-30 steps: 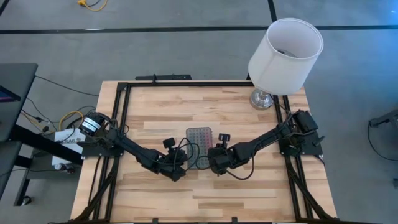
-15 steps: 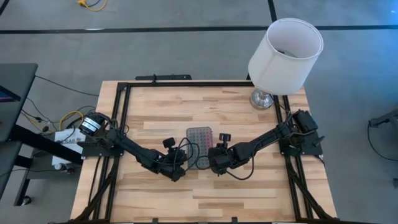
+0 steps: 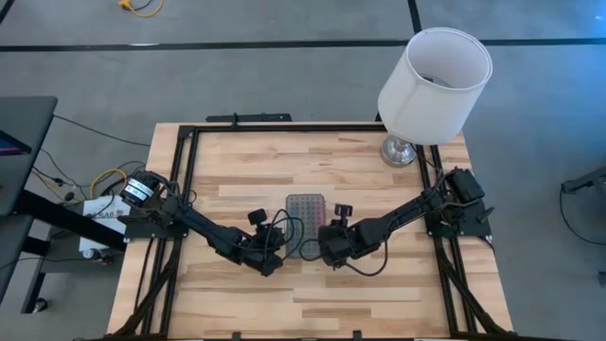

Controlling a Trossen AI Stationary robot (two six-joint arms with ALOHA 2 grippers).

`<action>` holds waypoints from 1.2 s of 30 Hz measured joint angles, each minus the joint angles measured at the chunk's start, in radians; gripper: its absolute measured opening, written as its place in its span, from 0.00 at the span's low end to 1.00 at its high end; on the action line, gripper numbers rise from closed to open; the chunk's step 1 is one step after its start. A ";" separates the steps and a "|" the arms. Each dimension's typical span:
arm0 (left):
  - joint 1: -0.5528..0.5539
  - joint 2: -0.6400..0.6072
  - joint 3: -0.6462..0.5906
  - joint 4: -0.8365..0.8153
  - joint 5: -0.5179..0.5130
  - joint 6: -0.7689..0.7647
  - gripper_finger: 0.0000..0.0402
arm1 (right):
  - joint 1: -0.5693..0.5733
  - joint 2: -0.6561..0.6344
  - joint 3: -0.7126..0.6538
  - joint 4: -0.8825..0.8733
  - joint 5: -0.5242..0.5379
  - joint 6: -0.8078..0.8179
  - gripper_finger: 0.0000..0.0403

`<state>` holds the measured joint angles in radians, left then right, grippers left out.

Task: Pick & place school supplies into a supply box
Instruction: Move the black supply box from the bottom of the table to the center of the table, then return to Home Position

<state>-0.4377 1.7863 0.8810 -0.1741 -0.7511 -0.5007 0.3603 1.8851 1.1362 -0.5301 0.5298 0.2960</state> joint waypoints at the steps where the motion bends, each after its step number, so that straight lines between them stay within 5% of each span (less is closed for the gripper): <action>1: -0.001 0.000 0.000 0.000 -0.006 0.000 0.19 | 0.000 -0.002 0.000 -0.012 0.010 0.007 0.16; 15: -0.036 -0.163 0.000 -0.061 -0.079 0.065 0.19 | 0.038 -0.211 0.000 -0.084 0.060 -0.038 0.16; 23: -0.113 -0.389 0.028 -0.059 -0.093 0.377 0.19 | 0.131 -0.404 0.000 -0.072 0.254 -0.231 0.16; 27: -0.169 -0.504 0.077 -0.028 -0.188 0.531 0.19 | 0.195 -0.521 0.000 -0.049 0.328 -0.377 0.16; 31: -0.206 -0.612 0.115 -0.009 -0.308 0.599 0.19 | 0.259 -0.641 0.000 -0.043 0.336 -0.432 0.16; 36: -0.219 -0.740 0.109 -0.048 -0.273 0.584 0.19 | 0.343 -0.764 0.000 -0.104 0.334 -0.413 0.16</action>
<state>-0.6564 1.0460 0.9897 -0.2223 -1.0243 0.0830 0.7034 1.1208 1.1358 -0.6342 0.8639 -0.1169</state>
